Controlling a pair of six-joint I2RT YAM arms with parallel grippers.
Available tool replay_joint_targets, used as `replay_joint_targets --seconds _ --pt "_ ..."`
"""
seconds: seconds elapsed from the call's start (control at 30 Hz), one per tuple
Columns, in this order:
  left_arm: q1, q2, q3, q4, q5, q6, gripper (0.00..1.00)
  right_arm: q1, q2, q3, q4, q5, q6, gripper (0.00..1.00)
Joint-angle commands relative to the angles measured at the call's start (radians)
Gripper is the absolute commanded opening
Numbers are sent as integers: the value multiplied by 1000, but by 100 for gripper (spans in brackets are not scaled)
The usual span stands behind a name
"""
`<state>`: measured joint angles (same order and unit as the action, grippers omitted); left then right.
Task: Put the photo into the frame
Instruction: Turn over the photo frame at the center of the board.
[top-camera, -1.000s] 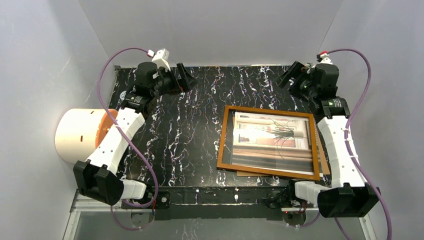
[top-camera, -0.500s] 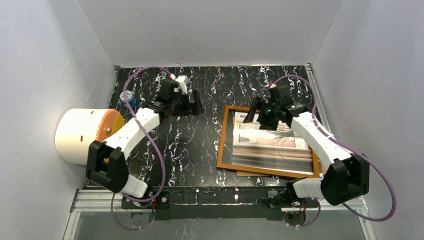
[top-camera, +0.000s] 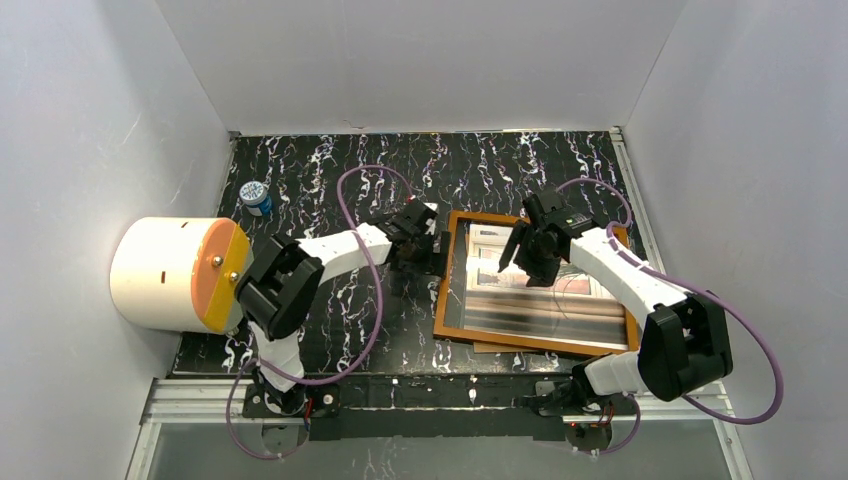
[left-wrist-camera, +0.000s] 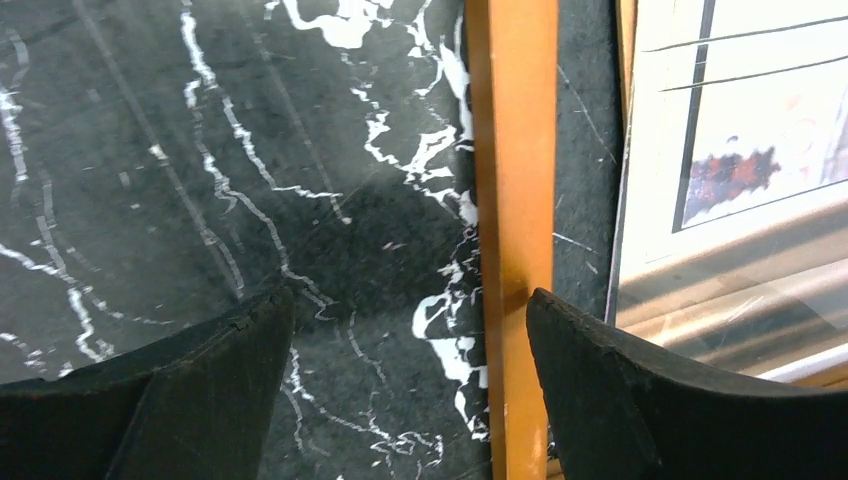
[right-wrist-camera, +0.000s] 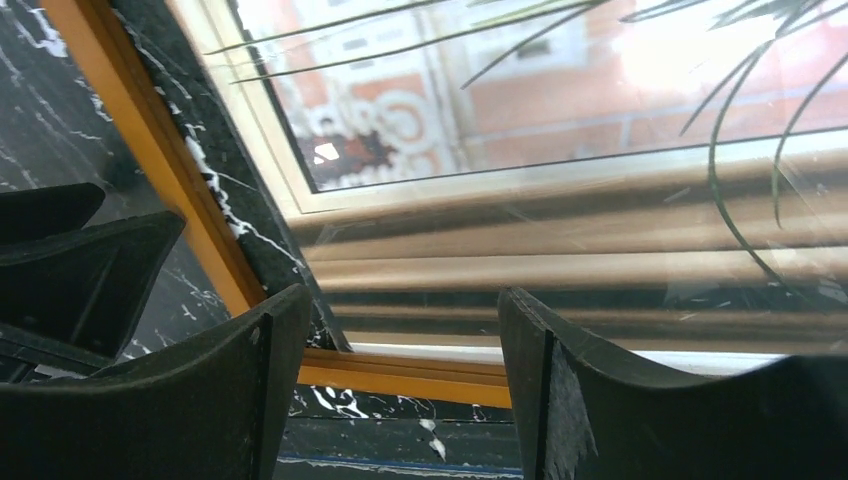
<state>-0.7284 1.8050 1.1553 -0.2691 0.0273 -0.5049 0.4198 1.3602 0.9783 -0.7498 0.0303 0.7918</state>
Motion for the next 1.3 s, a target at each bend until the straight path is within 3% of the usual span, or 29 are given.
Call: replay_joint_targets --seconds 0.0,0.23,0.53,0.83,1.03,1.27 --pt "-63 32 68 -2 -50 -13 83 -1 -35 -32 -33 46 56 76" --pt "-102 97 104 7 -72 -36 74 -1 -77 -83 -29 53 76 75" --pt "-115 198 209 -132 -159 -102 45 0 -128 -114 -20 37 54 75" --pt "-99 274 477 -349 -127 -28 0 2 -175 -98 121 -187 -210 75" --pt "7 373 733 -479 76 16 0 80 -111 -40 161 -244 -309 79" --pt "156 477 934 -590 253 114 0 206 -94 -16 224 -176 -419 92"
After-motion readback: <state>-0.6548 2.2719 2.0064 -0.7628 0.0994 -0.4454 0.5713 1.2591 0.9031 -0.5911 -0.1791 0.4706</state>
